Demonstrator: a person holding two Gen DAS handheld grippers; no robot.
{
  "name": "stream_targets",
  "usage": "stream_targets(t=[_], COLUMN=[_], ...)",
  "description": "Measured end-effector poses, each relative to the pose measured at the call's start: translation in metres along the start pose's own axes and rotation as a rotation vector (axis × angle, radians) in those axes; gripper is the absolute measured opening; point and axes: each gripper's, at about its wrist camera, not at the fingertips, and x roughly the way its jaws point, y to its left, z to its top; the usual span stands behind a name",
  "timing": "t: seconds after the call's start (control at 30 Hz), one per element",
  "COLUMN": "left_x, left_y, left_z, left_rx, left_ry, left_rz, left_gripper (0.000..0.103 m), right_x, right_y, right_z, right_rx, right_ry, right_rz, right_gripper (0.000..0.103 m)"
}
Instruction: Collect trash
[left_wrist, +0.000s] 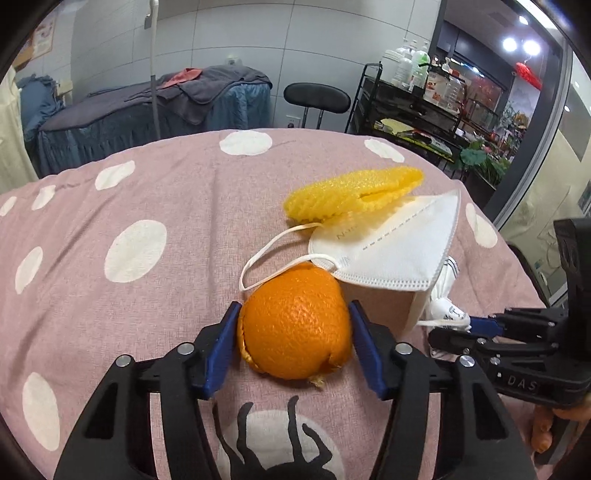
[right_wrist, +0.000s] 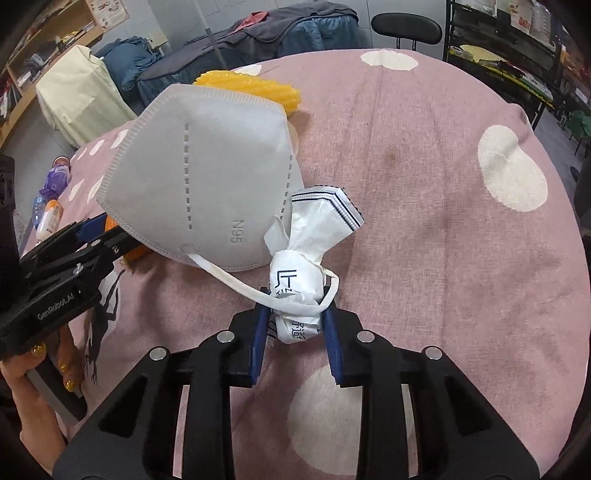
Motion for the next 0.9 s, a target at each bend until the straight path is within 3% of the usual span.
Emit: stream_targets(t=[0.2, 0.4, 0.5, 0.7, 0.8, 0.9], left_x=[-0.021, -0.053, -0.062, -0.072, -0.078, -0.081], left_y=[-0.001, -0.009, -0.021, -0.042, -0.054, -0.062], left_z=[-0.011, -0.026, -0.031, -0.035, -0.035, -0.036], left_rx=[-0.012, -0.038, -0.026, -0.017, 0.001, 0.011], left_ry=[-0.037, -0.084, -0.095, -0.109, -0.117, -0.124], left_rz=[0.006, -0.022, -0.028, -0.054, -0.064, -0.074], left_gripper=[0.049, 0.049, 0.049, 0.049, 0.049, 0.049], right_x=[-0.034, -0.068, -0.083, -0.106, -0.107, -0.107], right_y=[0.014, -0.003, -0.014, -0.029, -0.030, -0.036], right_z=[-0.028, -0.066, -0.084, -0.108, -0.117, -0.122], right_rx=[-0.107, -0.074, -0.039, 0.001, 0.008, 0.054], right_ry=[-0.029, -0.043, -0.033, -0.070, -0.034, -0.010], right_rz=[-0.024, 0.013, 0.082, 0.088, 0.137, 0.250], right_gripper=[0.028, 0.028, 0.028, 0.027, 0.027, 0.027])
